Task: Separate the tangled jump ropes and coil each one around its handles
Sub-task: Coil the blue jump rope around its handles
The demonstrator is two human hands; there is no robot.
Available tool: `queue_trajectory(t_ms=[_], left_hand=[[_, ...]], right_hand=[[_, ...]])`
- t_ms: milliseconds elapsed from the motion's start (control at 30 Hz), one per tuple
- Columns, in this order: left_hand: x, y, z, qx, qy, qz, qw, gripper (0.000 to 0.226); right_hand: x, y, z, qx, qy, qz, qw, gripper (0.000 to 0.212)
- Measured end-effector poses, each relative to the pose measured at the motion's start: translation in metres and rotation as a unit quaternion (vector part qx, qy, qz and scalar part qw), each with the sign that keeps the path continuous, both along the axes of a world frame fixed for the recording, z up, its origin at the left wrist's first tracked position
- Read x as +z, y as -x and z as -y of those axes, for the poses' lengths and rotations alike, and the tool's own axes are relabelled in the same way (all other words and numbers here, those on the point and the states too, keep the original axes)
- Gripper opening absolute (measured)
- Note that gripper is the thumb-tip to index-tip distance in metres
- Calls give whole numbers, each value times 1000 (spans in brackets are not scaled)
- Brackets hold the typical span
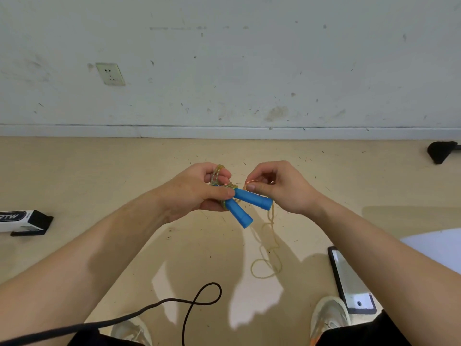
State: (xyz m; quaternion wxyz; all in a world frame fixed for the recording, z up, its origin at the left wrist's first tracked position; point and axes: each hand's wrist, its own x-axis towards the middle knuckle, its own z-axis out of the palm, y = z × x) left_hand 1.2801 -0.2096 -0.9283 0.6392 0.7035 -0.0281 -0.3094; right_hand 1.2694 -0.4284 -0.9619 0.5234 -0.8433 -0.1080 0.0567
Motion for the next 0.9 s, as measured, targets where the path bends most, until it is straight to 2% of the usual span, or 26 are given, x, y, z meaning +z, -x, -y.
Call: queue_trajectory(t_ms=[300, 500, 600, 733, 833, 900], left_hand=[[-1, 7, 2, -22, 24, -27, 999, 36], [-2, 4, 0, -21, -26, 25, 999, 38], [-5, 3, -3, -55, -103, 106, 987, 36], [-14, 5, 0, -91, -220, 260, 936, 37], [-20, 5, 3, -106, -261, 315, 906, 39], [-24, 4, 3, -106, -283, 338, 892, 38]], right_hand=[[3, 1, -2, -2, 0, -1, 1000, 11], [10, 2, 0, -1, 17, -39, 999, 9], [14, 2, -1, 16, 74, -81, 994, 19], [13, 3, -4, 20, 153, -163, 974, 45], [11, 6, -5, 57, 166, -237, 955, 43], [10, 7, -7, 46, 145, -234, 960, 38]])
